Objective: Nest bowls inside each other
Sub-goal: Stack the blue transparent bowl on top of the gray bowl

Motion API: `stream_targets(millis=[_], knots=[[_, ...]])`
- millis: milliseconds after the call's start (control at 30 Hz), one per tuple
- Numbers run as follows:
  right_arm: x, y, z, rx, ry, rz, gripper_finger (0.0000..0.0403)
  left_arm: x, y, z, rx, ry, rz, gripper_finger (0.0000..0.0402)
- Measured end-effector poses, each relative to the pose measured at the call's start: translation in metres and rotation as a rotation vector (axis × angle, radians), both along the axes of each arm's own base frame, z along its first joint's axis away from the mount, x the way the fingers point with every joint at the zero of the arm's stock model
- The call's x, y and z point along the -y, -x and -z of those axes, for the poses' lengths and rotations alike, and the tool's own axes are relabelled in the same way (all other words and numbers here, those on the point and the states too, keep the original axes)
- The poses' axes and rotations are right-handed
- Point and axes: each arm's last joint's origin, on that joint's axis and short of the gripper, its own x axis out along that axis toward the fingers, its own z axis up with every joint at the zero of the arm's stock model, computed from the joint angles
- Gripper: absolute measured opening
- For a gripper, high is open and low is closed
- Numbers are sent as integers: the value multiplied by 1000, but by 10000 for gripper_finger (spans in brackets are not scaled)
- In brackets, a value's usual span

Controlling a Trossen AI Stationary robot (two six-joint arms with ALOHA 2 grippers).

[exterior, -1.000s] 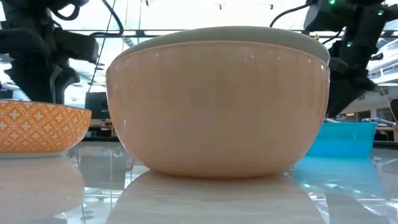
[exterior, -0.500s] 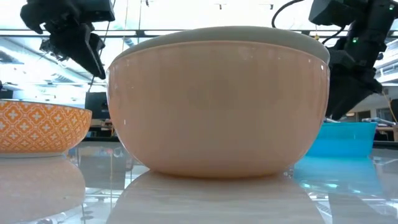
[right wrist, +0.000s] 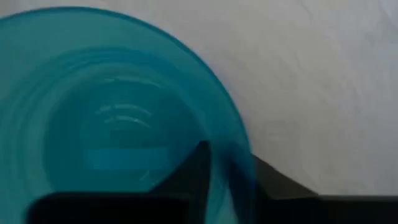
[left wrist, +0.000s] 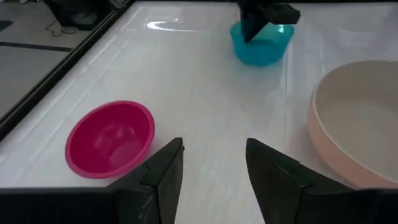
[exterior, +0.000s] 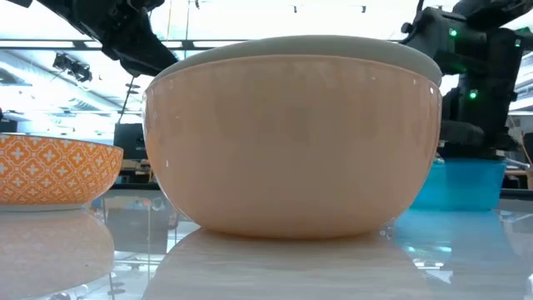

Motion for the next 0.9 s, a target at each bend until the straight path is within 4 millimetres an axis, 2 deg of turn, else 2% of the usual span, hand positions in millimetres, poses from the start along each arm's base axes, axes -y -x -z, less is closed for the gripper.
stream_targets(millis=[100,267,367,467,600,767,900], knots=[[-1,-8,-11,40,37,-59,15,0,-1,-2,28,2,-17,176],[-3,-35,-52,209,141,-156,12,-1,-1,-5,60,-15,-56,176],[-7,-61,-79,372,207,-246,8,-1,0,-6,65,-18,-60,176],[-15,-91,-92,539,211,-383,8,2,1,-5,61,-10,-52,176],[-34,-123,-93,658,190,-595,8,10,6,-1,30,14,-30,176],[-61,-144,-77,604,188,-819,8,20,15,5,-35,35,-2,176],[-77,-160,-58,565,150,-905,8,23,19,8,-70,30,12,176]])
